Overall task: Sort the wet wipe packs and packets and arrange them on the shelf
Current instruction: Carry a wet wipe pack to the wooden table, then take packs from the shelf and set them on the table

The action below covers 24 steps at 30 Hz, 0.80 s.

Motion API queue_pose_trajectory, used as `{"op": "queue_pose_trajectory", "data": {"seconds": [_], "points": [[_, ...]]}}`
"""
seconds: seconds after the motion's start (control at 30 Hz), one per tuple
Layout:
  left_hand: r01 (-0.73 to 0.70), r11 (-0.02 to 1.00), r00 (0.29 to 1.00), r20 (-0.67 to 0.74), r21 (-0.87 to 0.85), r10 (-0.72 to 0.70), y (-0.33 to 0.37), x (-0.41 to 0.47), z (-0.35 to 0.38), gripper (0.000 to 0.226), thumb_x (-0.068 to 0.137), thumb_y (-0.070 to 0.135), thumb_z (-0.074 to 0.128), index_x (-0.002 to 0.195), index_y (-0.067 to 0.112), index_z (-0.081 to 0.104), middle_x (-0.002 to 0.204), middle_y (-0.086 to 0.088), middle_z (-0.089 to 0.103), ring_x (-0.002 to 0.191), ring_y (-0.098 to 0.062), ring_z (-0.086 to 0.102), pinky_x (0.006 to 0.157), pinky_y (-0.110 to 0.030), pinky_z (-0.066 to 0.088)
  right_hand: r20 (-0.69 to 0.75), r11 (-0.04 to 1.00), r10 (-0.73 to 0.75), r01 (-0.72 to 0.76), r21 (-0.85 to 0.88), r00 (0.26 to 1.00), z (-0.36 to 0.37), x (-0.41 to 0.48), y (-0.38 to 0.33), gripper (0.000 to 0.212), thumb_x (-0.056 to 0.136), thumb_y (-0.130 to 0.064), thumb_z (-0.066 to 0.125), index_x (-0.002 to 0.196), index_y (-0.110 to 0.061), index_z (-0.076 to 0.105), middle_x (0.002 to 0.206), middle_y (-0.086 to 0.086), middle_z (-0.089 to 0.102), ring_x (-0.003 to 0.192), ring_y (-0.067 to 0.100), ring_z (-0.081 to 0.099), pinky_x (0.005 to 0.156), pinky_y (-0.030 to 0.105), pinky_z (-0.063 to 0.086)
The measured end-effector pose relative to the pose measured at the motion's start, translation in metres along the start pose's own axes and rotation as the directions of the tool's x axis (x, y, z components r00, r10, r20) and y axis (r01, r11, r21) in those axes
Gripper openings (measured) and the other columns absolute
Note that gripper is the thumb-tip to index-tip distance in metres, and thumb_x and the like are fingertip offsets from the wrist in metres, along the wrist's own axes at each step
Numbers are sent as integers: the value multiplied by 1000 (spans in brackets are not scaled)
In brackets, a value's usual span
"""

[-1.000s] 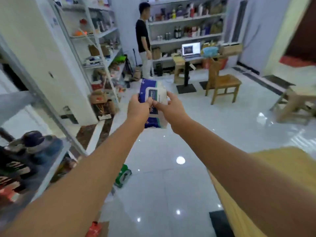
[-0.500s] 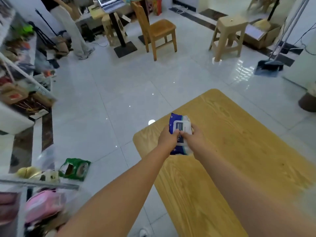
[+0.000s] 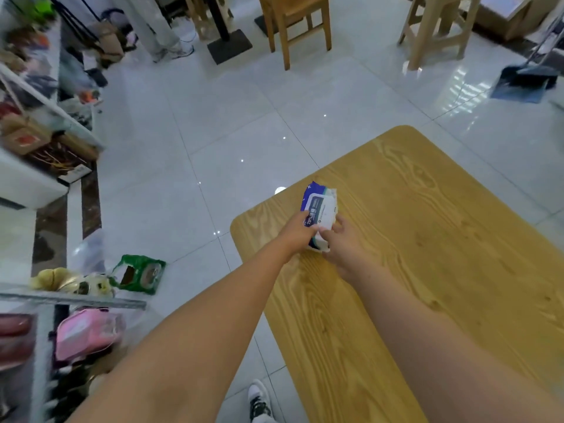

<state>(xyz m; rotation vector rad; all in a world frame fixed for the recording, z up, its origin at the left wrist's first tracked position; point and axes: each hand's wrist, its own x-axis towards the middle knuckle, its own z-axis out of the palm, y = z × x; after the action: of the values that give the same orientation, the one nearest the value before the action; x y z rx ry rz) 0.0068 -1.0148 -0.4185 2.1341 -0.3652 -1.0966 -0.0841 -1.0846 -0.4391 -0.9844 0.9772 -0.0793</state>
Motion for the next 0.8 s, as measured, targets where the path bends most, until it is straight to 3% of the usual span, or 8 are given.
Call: {"op": "queue_pose_trajectory", "data": {"seconds": [0.13, 0.23, 0.3, 0.43, 0.53, 0.7, 0.8], "points": [[-16, 1000, 1000, -12, 7, 16, 0, -7, -16, 45, 100, 16, 51, 144, 10, 44, 145, -9, 48, 128, -24, 50, 101, -32, 43, -112, 987, -54, 36, -158, 992, 14, -1, -7, 62, 95, -10, 56, 151, -17, 31, 143, 7, 52, 120, 26, 57, 100, 41, 48], [-41, 997, 993, -112, -70, 33, 3, -31, -55, 46, 99, 13, 51, 145, 13, 46, 149, -7, 45, 123, -19, 52, 92, -25, 46, -176, 945, -184, 125, -303, 967, 48, -15, -32, 54, 95, -11, 54, 147, -18, 40, 144, 8, 48, 107, 22, 53, 87, 34, 44], [-95, 986, 974, -218, -134, 64, 3, -56, -94, 44, 100, 12, 50, 144, 14, 47, 150, -4, 45, 120, -15, 51, 80, -19, 44, -77, 910, -265, 223, -349, 961, 90, -31, -52, 52, 96, -14, 54, 147, -18, 41, 146, 4, 46, 109, 20, 50, 85, 31, 39], [-229, 930, 883, -464, -289, 73, -1, -110, -179, 39, 102, 13, 47, 141, 12, 50, 147, -7, 49, 132, -21, 49, 101, -27, 41, 198, 842, -379, 426, -331, 904, 186, -74, -89, 48, 94, -22, 60, 140, -20, 48, 138, 4, 54, 119, 21, 55, 102, 41, 47], [-345, 855, 805, -591, -388, 57, -4, -152, -238, 37, 102, 16, 47, 139, 17, 51, 143, -4, 52, 131, -20, 49, 109, -36, 41, 394, 782, -427, 551, -290, 814, 251, -114, -109, 43, 92, -25, 64, 134, -22, 54, 128, 5, 60, 116, 22, 60, 102, 47, 50], [-545, 744, 651, -754, -387, 84, -27, -231, -328, 37, 100, 20, 53, 137, 20, 53, 139, 1, 56, 128, -16, 51, 110, -38, 41, 619, 638, -486, 735, -231, 617, 349, -194, -122, 44, 92, -33, 65, 134, -27, 54, 126, -6, 60, 109, 11, 62, 98, 37, 53], [-618, 706, 561, -823, -346, 87, -58, -283, -380, 32, 101, 17, 51, 132, 24, 56, 132, 6, 60, 124, -12, 54, 110, -38, 41, 703, 597, -485, 784, -168, 520, 406, -240, -113, 48, 93, -33, 64, 139, -27, 50, 126, -8, 58, 105, 8, 62, 85, 25, 55]]}}
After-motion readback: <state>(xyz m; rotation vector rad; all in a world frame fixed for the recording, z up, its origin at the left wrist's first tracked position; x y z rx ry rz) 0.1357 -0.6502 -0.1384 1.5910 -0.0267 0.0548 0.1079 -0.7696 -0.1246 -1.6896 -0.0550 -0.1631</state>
